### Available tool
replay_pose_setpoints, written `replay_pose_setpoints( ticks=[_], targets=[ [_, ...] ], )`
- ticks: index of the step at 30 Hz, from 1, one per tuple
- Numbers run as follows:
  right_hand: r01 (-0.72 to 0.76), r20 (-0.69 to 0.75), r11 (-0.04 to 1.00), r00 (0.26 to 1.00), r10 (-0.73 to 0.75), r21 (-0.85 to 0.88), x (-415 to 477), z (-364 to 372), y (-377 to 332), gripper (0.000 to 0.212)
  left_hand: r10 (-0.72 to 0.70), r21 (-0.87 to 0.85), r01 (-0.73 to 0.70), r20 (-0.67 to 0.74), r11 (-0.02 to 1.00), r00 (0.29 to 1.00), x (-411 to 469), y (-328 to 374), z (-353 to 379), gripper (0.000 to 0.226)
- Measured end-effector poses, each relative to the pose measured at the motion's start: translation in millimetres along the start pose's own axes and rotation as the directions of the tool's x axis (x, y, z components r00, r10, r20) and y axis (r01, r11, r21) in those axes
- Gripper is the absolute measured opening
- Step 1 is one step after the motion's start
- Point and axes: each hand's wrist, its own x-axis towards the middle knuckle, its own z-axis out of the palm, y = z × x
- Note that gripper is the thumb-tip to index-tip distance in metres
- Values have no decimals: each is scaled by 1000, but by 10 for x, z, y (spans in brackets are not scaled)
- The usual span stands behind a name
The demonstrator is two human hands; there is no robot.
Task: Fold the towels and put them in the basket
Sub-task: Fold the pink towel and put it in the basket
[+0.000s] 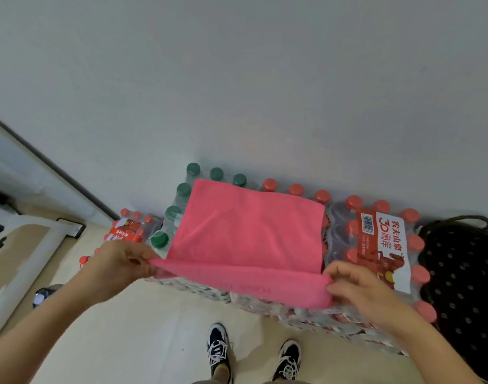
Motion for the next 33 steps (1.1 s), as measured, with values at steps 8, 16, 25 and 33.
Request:
replay_pose_setpoints(
  ticks=[8,16,25,33],
  targets=[
    [99,-406,982,914,-27,159,362,-18,-205,16,-134,-483,41,-161,874,978,690,342,61,13],
    [129,-564,981,826,-26,143,815,-228,-341,11,-169,-316,65,-311,946,935,1284,532,278,17],
    [29,-640,996,764,-78,-88,1088,-147,-218,9,-220,-134,182,-367,974,904,1455,389,370,23],
    [23,-642,994,762,-88,-110,1124,-186,-197,9,-204,-43,203,-374,978,905,1523,436,394,23]
  ],
)
